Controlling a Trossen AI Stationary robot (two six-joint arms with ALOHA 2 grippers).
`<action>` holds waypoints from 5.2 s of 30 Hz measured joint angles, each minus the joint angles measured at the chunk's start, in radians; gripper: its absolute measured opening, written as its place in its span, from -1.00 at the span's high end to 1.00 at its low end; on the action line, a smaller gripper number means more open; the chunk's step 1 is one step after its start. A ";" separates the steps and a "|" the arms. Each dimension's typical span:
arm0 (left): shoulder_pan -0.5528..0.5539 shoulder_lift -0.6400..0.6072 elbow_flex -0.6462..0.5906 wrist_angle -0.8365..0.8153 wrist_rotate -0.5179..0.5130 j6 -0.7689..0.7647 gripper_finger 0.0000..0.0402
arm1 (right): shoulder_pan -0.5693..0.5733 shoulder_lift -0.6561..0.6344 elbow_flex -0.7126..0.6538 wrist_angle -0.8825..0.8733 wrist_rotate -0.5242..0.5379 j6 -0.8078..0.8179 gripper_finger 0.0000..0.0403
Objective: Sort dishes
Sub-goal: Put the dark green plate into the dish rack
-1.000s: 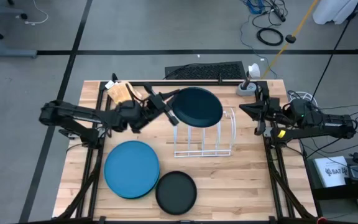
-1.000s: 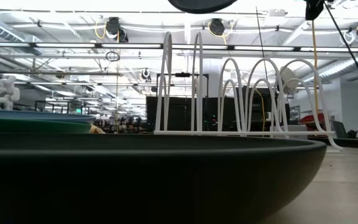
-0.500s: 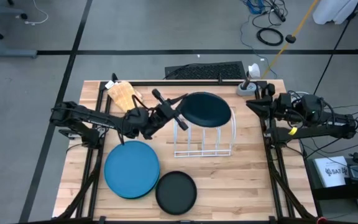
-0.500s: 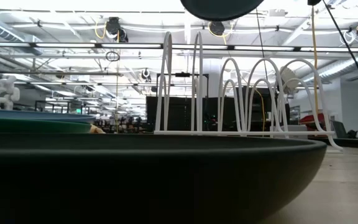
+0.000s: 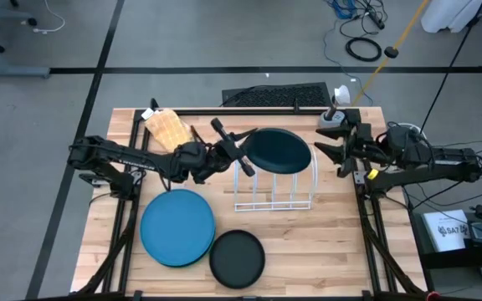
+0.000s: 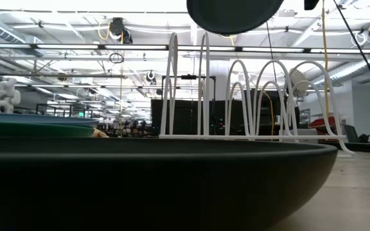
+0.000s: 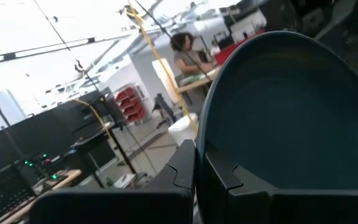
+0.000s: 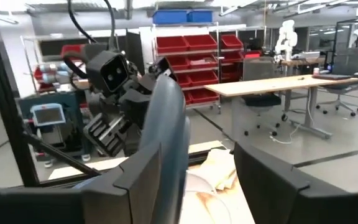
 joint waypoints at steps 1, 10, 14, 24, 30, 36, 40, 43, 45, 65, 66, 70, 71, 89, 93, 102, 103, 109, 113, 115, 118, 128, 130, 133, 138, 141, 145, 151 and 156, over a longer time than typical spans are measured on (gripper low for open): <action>0.001 0.000 0.012 -0.022 -0.001 0.000 0.94 | 0.000 0.017 0.014 -0.003 0.001 -0.004 0.02; 0.005 -0.001 0.056 -0.091 -0.022 0.049 0.94 | 0.012 0.175 0.156 -0.125 0.068 -0.024 0.01; 0.003 -0.004 0.078 -0.151 -0.032 0.043 0.95 | 0.039 0.205 0.217 -0.142 0.064 -0.067 0.01; 0.006 -0.001 0.096 -0.180 -0.049 0.076 0.95 | 0.094 0.260 0.357 -0.283 0.049 -0.062 0.01; 0.006 0.000 0.096 -0.178 -0.032 0.076 0.95 | 0.093 0.328 0.407 -0.355 0.157 -0.048 0.01; 0.006 0.000 0.095 -0.181 0.023 0.079 0.95 | 0.095 0.372 0.409 -0.364 0.152 -0.041 0.01; 0.008 0.000 0.095 -0.180 0.112 0.151 0.95 | 0.102 0.367 0.409 -0.361 0.150 -0.042 0.01; 0.007 0.000 0.095 -0.172 0.142 0.209 0.95 | 0.119 0.345 0.409 -0.356 0.144 -0.045 0.01; 0.014 0.000 0.095 -0.168 0.174 0.240 0.95 | 0.129 0.334 0.409 -0.356 0.143 -0.045 0.01; 0.108 0.123 0.358 -0.384 0.772 0.664 0.95 | 0.321 0.211 0.583 -0.359 0.041 -0.150 0.01; 0.109 0.147 0.384 -0.403 0.780 0.708 0.95 | 0.326 0.209 0.583 -0.362 0.040 -0.150 0.01; 0.111 0.251 0.486 -0.486 0.785 0.887 0.95 | 0.343 0.207 0.583 -0.394 0.041 -0.147 0.01; 0.111 0.275 0.507 -0.509 0.785 0.931 0.95 | 0.347 0.208 0.582 -0.401 0.040 -0.147 0.01; 0.131 0.416 0.640 -0.660 0.889 1.228 0.95 | 0.354 0.212 0.581 -0.483 0.040 -0.152 0.01; 0.136 0.412 0.641 -0.705 0.890 1.227 0.95 | 0.354 0.215 0.581 -0.485 0.040 -0.164 0.01; 0.128 0.413 0.640 -0.785 0.887 1.218 0.95 | 0.354 0.236 0.581 -0.484 0.044 -0.170 0.01; 0.125 0.413 0.640 -0.783 0.886 1.218 0.95 | 0.354 0.239 0.581 -0.484 0.044 -0.169 0.01; 0.112 0.413 0.640 -0.778 0.858 1.220 0.95 | 0.354 0.252 0.581 -0.484 0.044 -0.169 0.01; 0.107 0.413 0.640 -0.735 0.832 1.223 0.95 | 0.354 0.252 0.581 -0.484 0.044 -0.169 0.01; 0.106 0.407 0.640 -0.729 0.832 1.223 0.95 | 0.354 0.252 0.581 -0.484 0.044 -0.168 0.01; 0.108 0.404 0.640 -0.725 0.829 1.221 0.95 | 0.354 0.252 0.581 -0.487 0.044 -0.168 0.01; 0.106 0.404 0.640 -0.729 0.825 1.220 0.95 | 0.354 0.252 0.581 -0.491 0.044 -0.168 0.01; 0.106 0.404 0.640 -0.728 0.825 1.220 0.95 | 0.354 0.252 0.581 -0.491 0.044 -0.169 0.01; 0.106 0.404 0.640 -0.729 0.825 1.220 0.95 | 0.354 0.252 0.581 -0.492 0.044 -0.169 0.01; 0.106 0.404 0.640 -0.729 0.825 1.219 0.95 | 0.354 0.252 0.581 -0.492 0.044 -0.170 0.01; 0.106 0.404 0.640 -0.729 0.825 1.218 0.95 | 0.354 0.252 0.581 -0.492 0.044 -0.170 0.01; 0.106 0.404 0.640 -0.729 0.826 1.201 0.95 | 0.354 0.252 0.581 -0.492 0.043 -0.169 0.01; 0.106 0.404 0.640 -0.730 0.827 1.170 0.94 | 0.354 0.252 0.581 -0.493 0.043 -0.169 0.01; 0.106 0.404 0.640 -0.730 0.828 1.170 0.94 | 0.354 0.252 0.581 -0.494 0.043 -0.169 0.01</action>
